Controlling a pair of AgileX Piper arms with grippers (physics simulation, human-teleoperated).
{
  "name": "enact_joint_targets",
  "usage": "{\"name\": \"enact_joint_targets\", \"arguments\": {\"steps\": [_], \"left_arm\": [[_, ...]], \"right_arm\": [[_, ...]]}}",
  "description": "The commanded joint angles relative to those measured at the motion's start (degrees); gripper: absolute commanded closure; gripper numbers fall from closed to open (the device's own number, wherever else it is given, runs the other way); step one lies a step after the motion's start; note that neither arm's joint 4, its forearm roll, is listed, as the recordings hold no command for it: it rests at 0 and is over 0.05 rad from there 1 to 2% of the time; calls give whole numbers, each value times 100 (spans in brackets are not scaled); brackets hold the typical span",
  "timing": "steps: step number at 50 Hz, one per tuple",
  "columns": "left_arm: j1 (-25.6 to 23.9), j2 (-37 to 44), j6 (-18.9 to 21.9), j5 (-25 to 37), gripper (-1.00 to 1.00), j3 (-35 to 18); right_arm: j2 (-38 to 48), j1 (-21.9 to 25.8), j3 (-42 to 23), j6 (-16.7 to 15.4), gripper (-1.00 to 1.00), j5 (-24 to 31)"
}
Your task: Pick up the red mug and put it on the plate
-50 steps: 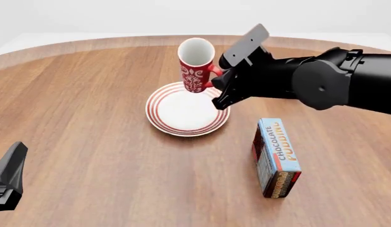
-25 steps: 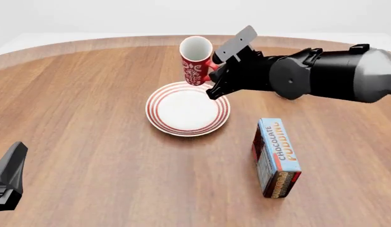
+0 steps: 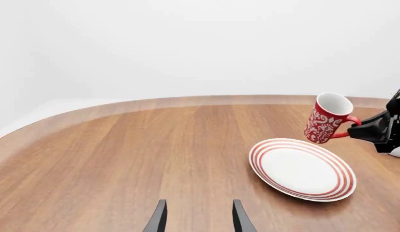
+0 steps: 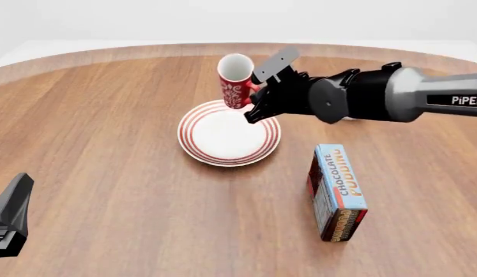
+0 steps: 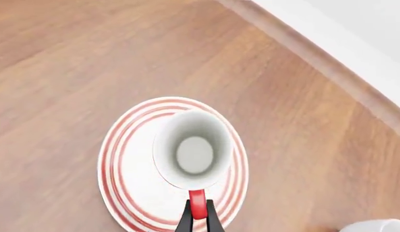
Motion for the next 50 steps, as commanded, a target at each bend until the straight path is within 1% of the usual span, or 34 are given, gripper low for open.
{"name": "enact_joint_targets", "arguments": {"steps": [1,3,5,6,15,27,50], "left_arm": [[0,0,0,0,-100,0],[0,0,0,0,-100,0],[0,0,0,0,-100,0],[0,0,0,0,-100,0],[0,0,0,0,-100,0],[0,0,0,0,-100,0],[0,0,0,0,-100,0]], "right_arm": [[525,-47,-349,173,100,-78],[612,-59,-426,200,100,-72],[682,-67,-539,426,100,-38],[705,-58,-547,381,100,-51],[1002,-83,-780,414,100,-94],[1338,-158,-1024,374,100,-95],[1830,-36,-1407,442,100,-42]]}}
